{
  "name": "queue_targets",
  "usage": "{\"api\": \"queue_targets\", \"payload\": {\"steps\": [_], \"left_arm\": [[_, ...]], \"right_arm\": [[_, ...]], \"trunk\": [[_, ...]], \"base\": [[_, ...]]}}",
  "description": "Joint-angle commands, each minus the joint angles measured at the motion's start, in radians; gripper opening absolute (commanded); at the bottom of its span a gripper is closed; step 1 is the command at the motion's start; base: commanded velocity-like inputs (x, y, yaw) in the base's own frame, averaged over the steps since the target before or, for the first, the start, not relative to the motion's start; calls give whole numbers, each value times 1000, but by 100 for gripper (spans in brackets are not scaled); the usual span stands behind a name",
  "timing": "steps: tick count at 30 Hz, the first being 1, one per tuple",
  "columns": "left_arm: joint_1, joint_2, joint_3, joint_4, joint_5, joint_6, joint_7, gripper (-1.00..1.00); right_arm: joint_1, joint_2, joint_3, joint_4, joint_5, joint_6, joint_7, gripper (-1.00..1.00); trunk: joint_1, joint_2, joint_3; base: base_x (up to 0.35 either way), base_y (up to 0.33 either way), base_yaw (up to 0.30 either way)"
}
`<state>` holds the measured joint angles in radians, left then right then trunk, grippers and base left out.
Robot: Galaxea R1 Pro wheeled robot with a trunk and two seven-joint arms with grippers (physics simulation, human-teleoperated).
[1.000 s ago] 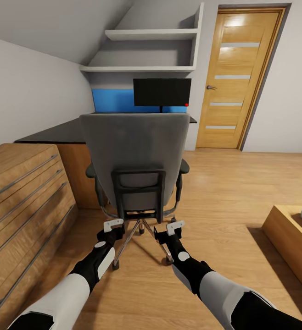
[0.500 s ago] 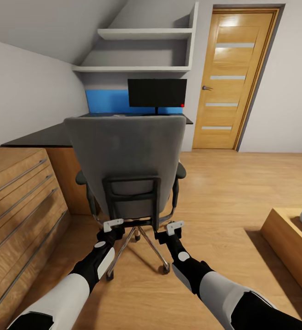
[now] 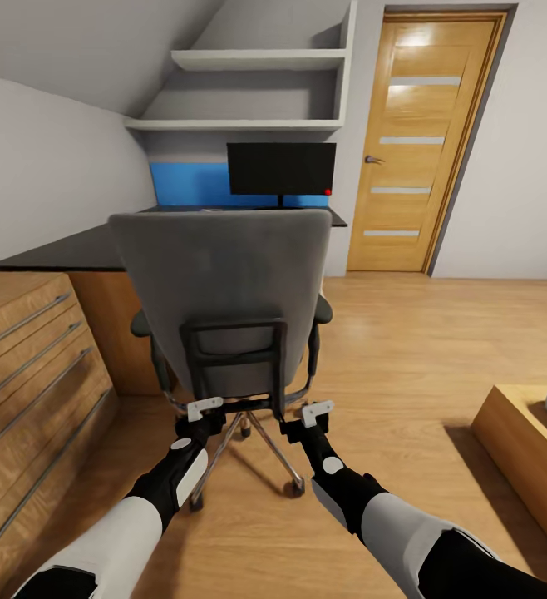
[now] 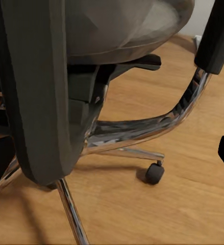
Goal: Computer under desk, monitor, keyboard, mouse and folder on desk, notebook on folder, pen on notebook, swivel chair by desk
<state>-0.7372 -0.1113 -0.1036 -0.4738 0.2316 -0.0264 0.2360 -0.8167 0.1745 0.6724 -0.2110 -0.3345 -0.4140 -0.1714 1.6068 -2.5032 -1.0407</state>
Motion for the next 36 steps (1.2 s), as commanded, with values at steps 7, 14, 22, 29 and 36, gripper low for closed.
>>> {"api": "queue_targets", "payload": {"steps": [7,14,22,29,36], "left_arm": [[-1,1,-10,1,11,-34,8,100],[-1,0,-10,2,9,-45,9,100],[-1,0,-10,2,9,-46,9,100],[-1,1,-10,2,9,-46,9,100],[-1,1,-10,2,9,-44,9,100]], "right_arm": [[-1,0,9,1,-8,-3,-5,100],[-1,0,9,1,-8,-3,-5,100],[-1,0,9,1,-8,-3,-5,100],[-1,0,9,1,-8,-3,-5,100],[-1,0,9,1,-8,-3,-5,100]], "trunk": [[0,0,-1],[0,0,-1],[0,0,-1],[0,0,-1],[0,0,-1]], "base": [[108,-126,0],[140,-169,0],[166,-177,0],[174,-157,0],[191,16,0]]}}
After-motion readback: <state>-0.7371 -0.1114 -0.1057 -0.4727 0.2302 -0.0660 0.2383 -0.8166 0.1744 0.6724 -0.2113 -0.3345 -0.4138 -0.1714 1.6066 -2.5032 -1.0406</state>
